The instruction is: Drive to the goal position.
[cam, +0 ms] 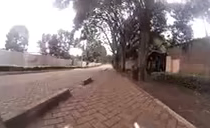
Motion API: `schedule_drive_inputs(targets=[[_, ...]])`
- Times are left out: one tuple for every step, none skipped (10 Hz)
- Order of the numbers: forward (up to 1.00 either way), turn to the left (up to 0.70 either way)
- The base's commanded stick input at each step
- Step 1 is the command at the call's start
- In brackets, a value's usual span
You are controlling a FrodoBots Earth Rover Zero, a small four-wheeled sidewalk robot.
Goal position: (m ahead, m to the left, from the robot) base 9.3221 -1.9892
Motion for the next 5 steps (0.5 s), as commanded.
schedule_drive_inputs(targets=[[0.50,0.06],[0.50,0.05],[0.50,0.01],[0.50,-0.11],[0.50,-0.30]])
